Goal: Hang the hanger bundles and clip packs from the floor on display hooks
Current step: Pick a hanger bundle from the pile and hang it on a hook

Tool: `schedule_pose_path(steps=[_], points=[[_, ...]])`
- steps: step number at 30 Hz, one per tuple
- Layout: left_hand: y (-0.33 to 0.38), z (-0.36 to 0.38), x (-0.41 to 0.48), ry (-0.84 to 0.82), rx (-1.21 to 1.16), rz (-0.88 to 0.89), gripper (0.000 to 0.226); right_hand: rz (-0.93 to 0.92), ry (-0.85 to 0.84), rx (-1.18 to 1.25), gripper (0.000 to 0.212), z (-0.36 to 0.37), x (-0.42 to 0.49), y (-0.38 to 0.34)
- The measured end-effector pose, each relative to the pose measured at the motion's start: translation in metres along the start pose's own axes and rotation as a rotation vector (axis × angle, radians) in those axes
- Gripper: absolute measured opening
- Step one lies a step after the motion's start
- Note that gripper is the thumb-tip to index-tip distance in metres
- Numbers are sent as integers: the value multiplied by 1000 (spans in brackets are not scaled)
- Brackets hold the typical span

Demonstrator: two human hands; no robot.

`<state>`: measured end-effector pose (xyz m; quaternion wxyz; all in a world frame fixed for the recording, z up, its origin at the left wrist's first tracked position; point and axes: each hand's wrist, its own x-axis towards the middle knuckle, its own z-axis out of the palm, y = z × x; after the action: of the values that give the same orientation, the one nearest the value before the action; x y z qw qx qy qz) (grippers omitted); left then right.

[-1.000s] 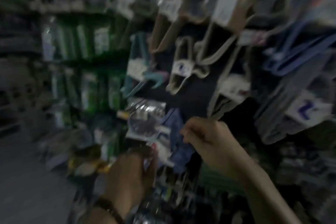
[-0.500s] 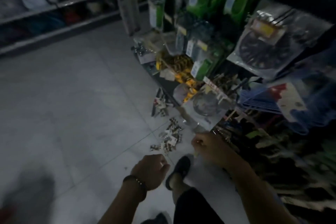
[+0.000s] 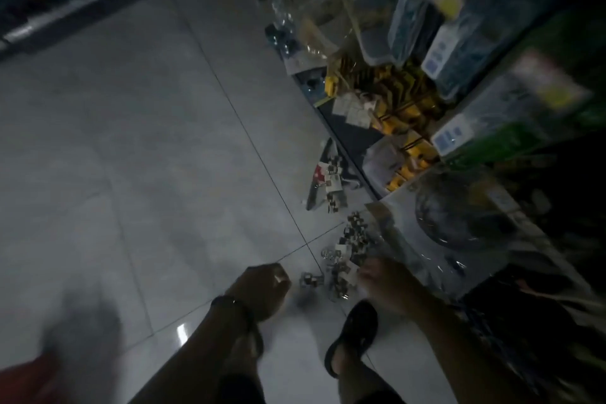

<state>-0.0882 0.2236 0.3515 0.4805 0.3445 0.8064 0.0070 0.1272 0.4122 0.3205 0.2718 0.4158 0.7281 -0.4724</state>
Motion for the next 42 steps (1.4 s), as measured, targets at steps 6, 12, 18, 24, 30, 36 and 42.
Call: schedule_pose_path(steps=[6,12,18,24,30,36,42], points=[[-28,14,238,-200,-10,-85,39,105,-89,145,22,-11,170,10],[-65,30,456,-230,3,-122,34,138,-45,-55,26,15,388,62],[-107,74,613,-83,59,-204,50,224,99,101,45,53,560,109],[-110,115,689,-36,38,-165,47,347,220,510,67,99,644,112],[-120,124,684,-53,32,-160,56,203,221,514,24,119,610,104],[-126,122,663,-68,44,-155,33,112,348,753,19,127,523,86],[-161,120,642,101,-236,-288,23,273,460,787,20,148,500,103]])
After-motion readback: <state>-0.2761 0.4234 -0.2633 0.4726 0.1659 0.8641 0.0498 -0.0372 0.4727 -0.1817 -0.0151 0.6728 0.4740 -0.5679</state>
